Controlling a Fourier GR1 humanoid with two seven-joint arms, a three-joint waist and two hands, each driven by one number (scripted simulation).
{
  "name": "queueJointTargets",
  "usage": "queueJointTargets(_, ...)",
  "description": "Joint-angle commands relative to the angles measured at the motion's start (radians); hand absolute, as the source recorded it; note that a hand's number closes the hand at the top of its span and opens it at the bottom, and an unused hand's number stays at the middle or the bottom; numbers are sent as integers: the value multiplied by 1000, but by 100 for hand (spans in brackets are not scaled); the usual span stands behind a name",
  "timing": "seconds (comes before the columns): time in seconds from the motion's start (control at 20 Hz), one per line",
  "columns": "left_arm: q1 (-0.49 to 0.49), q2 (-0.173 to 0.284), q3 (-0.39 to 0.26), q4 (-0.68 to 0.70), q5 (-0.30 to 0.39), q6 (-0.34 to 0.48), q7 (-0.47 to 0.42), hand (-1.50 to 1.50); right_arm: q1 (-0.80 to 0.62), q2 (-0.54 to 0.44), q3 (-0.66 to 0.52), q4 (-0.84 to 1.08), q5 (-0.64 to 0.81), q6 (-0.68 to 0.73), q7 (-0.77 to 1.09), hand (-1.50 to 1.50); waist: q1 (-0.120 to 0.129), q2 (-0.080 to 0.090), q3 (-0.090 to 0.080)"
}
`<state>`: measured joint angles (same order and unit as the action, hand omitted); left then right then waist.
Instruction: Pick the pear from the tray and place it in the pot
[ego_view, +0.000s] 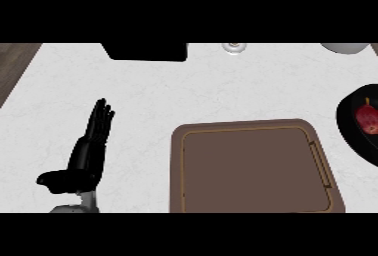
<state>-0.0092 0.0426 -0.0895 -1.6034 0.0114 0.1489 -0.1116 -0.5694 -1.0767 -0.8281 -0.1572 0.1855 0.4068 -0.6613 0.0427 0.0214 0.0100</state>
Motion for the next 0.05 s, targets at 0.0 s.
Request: queueJointTargets(0.0, -36, 24, 28, 8, 8, -8, 15, 0, 13, -35, -32, 18, -27, -1, 17, -150, -1, 5, 2)
